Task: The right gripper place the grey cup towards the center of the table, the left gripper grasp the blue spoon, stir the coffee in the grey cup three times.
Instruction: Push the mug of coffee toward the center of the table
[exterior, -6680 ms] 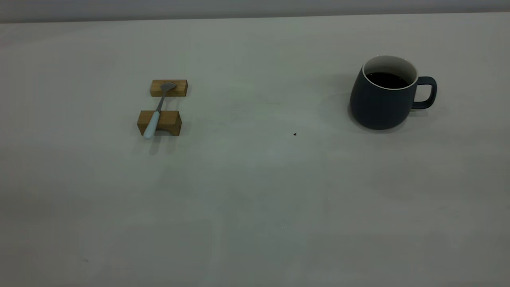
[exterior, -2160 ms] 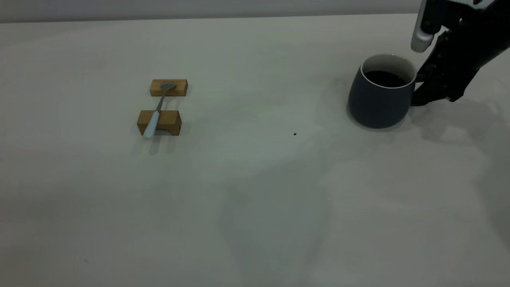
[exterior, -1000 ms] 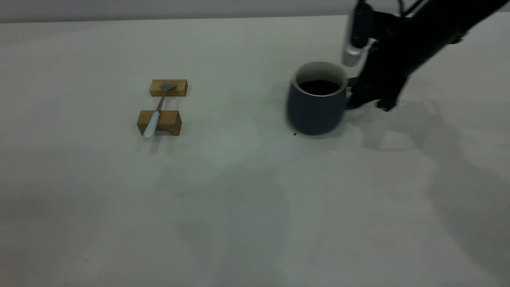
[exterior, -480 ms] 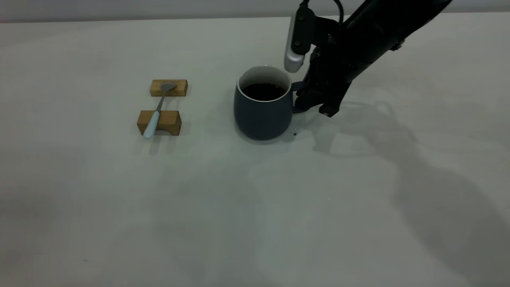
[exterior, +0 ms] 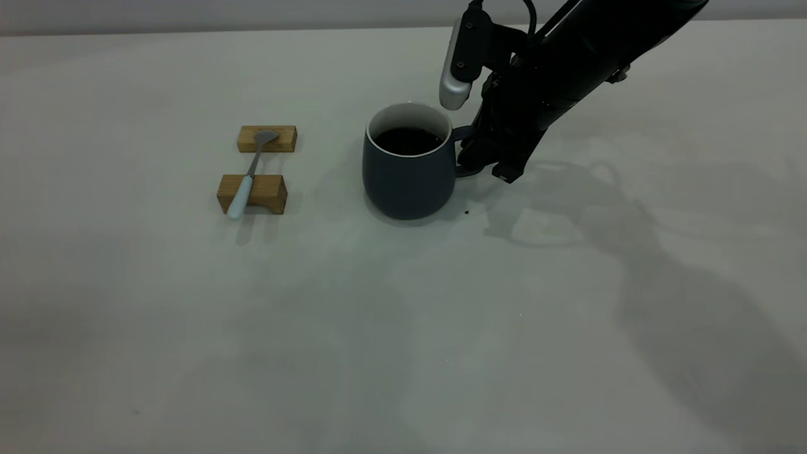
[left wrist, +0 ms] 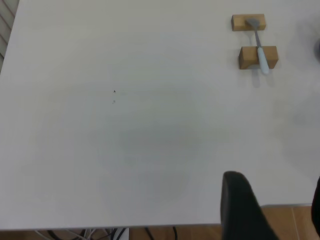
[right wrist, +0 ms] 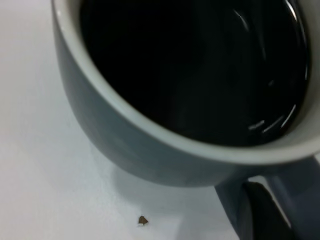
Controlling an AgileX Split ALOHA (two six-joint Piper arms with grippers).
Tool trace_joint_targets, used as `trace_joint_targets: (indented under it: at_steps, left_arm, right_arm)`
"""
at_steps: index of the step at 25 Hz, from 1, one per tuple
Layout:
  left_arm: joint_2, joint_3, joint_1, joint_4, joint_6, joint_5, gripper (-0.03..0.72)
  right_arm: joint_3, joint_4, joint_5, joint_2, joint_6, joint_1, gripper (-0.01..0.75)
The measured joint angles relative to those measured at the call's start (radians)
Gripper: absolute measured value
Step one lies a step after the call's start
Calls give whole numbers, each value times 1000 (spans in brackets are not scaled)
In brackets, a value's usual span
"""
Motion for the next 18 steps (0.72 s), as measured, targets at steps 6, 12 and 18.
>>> trace_joint_targets:
  at_steps: [6, 12, 18]
  left_arm:
    - [0, 0, 0, 0, 0, 0, 423]
    - [0, 0, 0, 0, 0, 0, 423]
    - [0, 0, 0, 0, 0, 0, 423]
  right_arm:
    - [-1, 7, 1, 0, 0, 0, 225]
    - [-1, 4, 8, 6, 1, 1, 395]
    - [-1, -4, 5, -4, 35, -6, 488]
